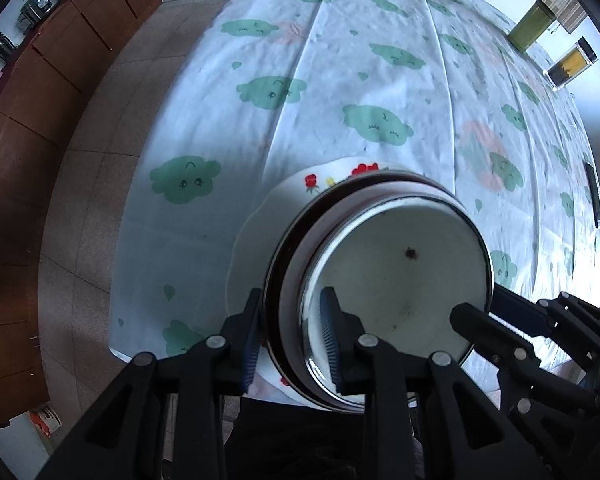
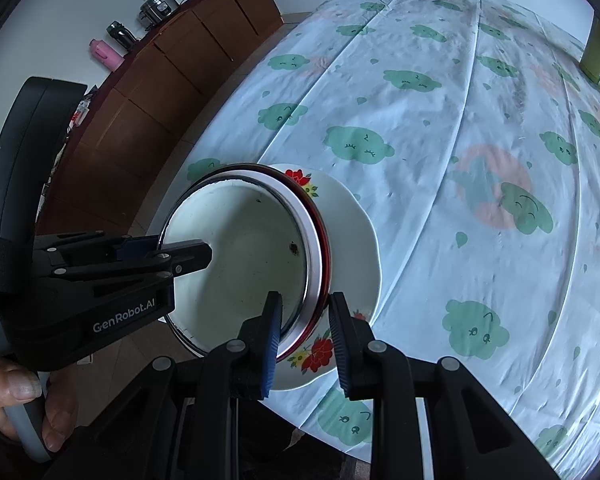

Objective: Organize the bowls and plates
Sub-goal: 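Lower the nested bowls onto the red-flower plate stack with both grippers, then open both grippers and release the nested bowls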

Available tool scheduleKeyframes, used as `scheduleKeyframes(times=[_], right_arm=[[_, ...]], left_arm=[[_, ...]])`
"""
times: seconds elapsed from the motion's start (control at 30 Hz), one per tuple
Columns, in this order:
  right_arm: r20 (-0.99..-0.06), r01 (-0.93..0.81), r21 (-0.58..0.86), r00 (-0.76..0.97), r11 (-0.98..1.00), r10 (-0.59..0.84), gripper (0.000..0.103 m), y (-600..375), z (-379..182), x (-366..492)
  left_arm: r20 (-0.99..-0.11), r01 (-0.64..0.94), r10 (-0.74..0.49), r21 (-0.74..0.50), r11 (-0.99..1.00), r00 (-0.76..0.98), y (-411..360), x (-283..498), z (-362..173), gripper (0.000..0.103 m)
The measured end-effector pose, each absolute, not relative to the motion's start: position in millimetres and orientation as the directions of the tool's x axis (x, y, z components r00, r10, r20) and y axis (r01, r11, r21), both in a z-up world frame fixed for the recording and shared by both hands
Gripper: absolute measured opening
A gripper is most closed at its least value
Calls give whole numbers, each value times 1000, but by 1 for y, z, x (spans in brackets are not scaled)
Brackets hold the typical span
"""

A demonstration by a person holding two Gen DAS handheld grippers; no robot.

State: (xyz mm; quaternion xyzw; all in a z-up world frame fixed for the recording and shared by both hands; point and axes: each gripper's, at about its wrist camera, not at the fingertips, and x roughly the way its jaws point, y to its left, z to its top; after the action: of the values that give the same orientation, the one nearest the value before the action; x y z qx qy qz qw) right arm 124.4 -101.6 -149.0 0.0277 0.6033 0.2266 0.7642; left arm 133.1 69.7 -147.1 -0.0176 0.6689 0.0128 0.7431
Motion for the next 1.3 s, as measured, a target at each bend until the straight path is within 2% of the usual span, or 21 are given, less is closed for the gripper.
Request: scheduleKeyframes(times=[0.83,0.93,1.3], right_arm=[[-903,-332,309,192,891,385,30,-104,-149,124],[-902,-326,312,194,893,386,30,-107,-149,125],[-900,-330,315,195,890,391,31,-108,-148,124]], left_arm=[[-995,-54,-28,-34,998,99,67,133,-152,31],[-995,-42,-35,-39,998,94,63,130,-153,37],[-994,-72,-49,-56,996,103,64,127,-153,39]])
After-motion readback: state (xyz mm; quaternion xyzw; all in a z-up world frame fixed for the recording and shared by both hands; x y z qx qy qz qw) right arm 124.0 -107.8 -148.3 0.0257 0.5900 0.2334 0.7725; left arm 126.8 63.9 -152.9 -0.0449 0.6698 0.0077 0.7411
